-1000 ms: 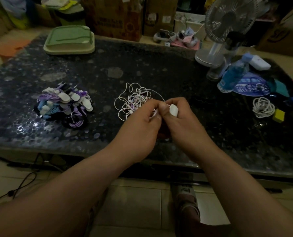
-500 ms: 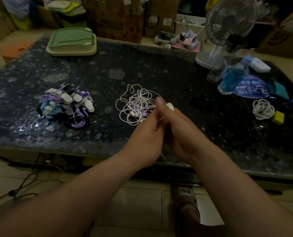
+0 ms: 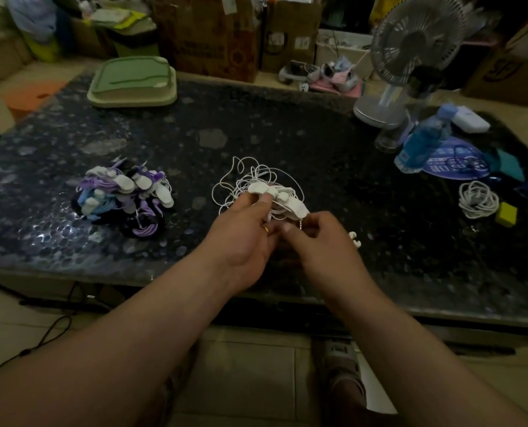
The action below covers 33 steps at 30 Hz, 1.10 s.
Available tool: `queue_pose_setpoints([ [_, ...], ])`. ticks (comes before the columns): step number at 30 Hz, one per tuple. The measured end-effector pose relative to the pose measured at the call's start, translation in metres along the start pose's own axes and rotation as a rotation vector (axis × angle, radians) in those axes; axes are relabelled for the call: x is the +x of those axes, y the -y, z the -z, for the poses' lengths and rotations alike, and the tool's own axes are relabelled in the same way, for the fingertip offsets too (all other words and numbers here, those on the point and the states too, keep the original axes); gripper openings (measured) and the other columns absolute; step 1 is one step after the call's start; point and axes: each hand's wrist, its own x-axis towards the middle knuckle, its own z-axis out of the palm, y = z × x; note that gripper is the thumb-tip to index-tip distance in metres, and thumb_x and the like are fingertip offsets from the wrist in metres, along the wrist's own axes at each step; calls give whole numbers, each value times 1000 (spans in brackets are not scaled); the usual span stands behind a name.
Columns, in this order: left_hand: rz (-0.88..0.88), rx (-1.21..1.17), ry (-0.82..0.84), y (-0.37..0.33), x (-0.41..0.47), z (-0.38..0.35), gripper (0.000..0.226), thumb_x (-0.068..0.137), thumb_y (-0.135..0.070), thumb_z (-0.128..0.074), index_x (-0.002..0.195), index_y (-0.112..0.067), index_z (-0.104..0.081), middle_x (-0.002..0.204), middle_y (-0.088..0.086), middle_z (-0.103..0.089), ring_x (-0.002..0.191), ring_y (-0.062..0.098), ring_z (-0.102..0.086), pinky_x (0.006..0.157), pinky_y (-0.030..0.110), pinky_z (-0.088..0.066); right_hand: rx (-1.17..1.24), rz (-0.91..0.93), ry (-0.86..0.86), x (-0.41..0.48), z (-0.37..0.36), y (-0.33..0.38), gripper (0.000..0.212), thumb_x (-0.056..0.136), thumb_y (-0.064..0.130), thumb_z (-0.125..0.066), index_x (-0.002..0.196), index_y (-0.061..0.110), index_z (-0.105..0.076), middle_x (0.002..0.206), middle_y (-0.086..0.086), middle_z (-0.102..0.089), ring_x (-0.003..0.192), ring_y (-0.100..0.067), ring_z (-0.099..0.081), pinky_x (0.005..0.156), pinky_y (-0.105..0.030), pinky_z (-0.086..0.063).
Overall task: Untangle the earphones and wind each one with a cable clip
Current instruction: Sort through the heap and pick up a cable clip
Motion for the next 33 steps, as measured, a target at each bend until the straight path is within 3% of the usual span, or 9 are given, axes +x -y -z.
queue_pose_setpoints([
  [3,-4,43,-5,1,-1,-1,31,111,-15,-46,137,-5,-58,134,18,-68,118,30,-71,98,38,-59,-43,60,-79,6,-3,-3,6,99,28,-69,100,26,-64,91,-1,-76,82,-20,-76,79,-49,-63],
  [6,-31,68,-21,-1,-1,1,29,111,-14,-46,135,-7,-61,131,14,-71,120,28,-70,105,39,-55,-97,108,-89,3,-3,1,7,98,25,-69,103,28,-65,91,2,-77,83,-16,-76,78,-45,-63],
  [9,-52,106,-20,-2,-2,3,28,111,-17,-47,133,-10,-62,126,12,-73,108,26,-74,94,40,-60,-38,67,-37,-3,-6,3,27,91,38,-76,111,30,-60,99,3,-76,85,-10,-76,78,-45,-64],
  [12,-40,113,-14,-1,-5,1,25,111,-19,-46,129,-11,-61,121,17,-74,94,23,-74,74,39,-61,89,26,-33,-6,-11,8,18,101,34,-66,108,18,-63,95,-4,-77,77,-11,-77,67,-38,-66],
  [15,-44,84,0,-1,-6,0,25,111,-18,-45,130,-8,-59,125,19,-72,100,23,-73,78,35,-62,97,42,-42,-6,-10,10,24,109,23,-52,97,9,-68,82,-8,-76,66,-15,-75,56,-32,-62],
  [20,-148,159,-56,4,-4,0,19,110,-14,-49,123,-11,-62,110,9,-75,96,19,-74,84,32,-61,-437,214,15,-11,-11,3,40,108,39,-43,83,15,-64,73,-6,-70,68,-28,-67,67,-50,-57],
  [26,-359,548,-46,10,-5,8,20,107,-21,-55,120,-30,-67,115,0,-75,113,25,-70,105,53,-54,-866,537,70,-17,3,22,30,108,41,-38,93,22,-57,83,1,-65,75,-28,-63,68,-42,-50],
  [31,-305,572,51,9,-7,15,21,108,-14,-53,124,-20,-65,117,10,-73,115,31,-69,98,58,-57,-710,587,35,1,27,25,19,104,34,-54,93,22,-63,83,8,-63,78,-15,-60,71,-39,-50],
  [33,-232,521,112,8,-10,16,24,110,-13,-49,130,-17,-62,121,12,-72,116,30,-70,92,53,-61,-551,537,10,4,33,26,10,101,31,-62,95,25,-67,82,10,-66,76,-7,-62,68,-30,-52],
])
